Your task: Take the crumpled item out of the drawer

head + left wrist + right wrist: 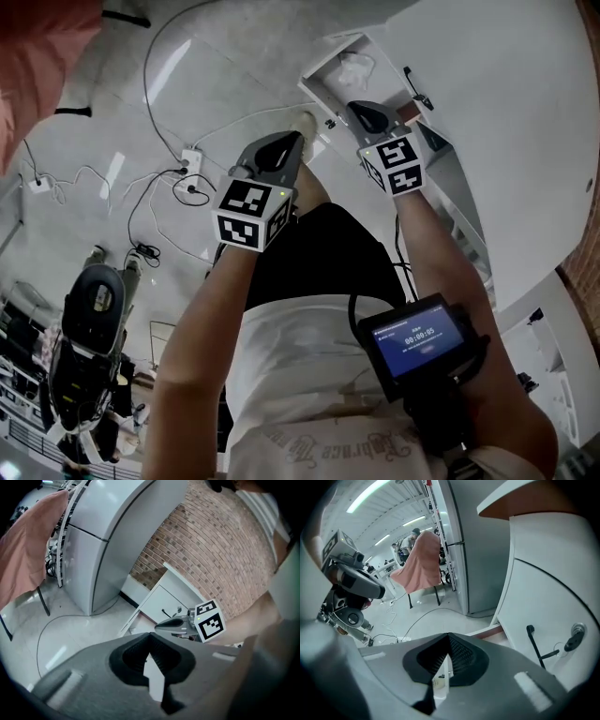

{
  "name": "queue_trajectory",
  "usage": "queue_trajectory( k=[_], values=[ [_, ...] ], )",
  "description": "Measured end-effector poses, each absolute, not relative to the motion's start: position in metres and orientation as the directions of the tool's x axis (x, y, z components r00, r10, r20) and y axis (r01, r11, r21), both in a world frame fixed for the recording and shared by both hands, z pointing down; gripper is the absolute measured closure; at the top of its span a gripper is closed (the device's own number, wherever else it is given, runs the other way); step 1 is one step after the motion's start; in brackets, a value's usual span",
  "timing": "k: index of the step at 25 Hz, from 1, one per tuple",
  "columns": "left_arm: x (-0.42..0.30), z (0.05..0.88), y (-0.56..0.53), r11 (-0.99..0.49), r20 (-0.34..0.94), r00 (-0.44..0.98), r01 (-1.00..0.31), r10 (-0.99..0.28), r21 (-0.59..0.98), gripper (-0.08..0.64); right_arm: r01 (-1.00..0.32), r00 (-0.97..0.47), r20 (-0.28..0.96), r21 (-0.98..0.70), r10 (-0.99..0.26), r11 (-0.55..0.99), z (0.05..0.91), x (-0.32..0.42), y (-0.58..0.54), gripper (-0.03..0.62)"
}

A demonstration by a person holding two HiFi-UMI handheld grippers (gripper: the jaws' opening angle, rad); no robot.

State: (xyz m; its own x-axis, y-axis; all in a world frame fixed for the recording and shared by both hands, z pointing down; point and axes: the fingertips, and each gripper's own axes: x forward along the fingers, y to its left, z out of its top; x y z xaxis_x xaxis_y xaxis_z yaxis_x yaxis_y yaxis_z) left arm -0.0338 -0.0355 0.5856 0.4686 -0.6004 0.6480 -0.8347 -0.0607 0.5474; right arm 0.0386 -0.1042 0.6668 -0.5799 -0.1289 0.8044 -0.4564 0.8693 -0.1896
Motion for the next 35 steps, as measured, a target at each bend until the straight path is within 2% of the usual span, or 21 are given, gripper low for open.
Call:
queue_trajectory(
  k=[18,35],
  values=[
    [-0.030,0.640,-0.043,-0.014,0.648,0.492,-0.802,-0.581,0.597,0.558,-0.490,-0.528,0.841,-0.186,-0.120,0.852,0.742,0.029,-0.115,0.584],
    [-0.016,0.683,-0.046,0.008,0.637,0.512,-0.776,-0.577,0.631,0.558,-0.502,-0.414,0.903,-0.122,-0.114,0.856,0.809,0.048,-0.134,0.584]
  ],
)
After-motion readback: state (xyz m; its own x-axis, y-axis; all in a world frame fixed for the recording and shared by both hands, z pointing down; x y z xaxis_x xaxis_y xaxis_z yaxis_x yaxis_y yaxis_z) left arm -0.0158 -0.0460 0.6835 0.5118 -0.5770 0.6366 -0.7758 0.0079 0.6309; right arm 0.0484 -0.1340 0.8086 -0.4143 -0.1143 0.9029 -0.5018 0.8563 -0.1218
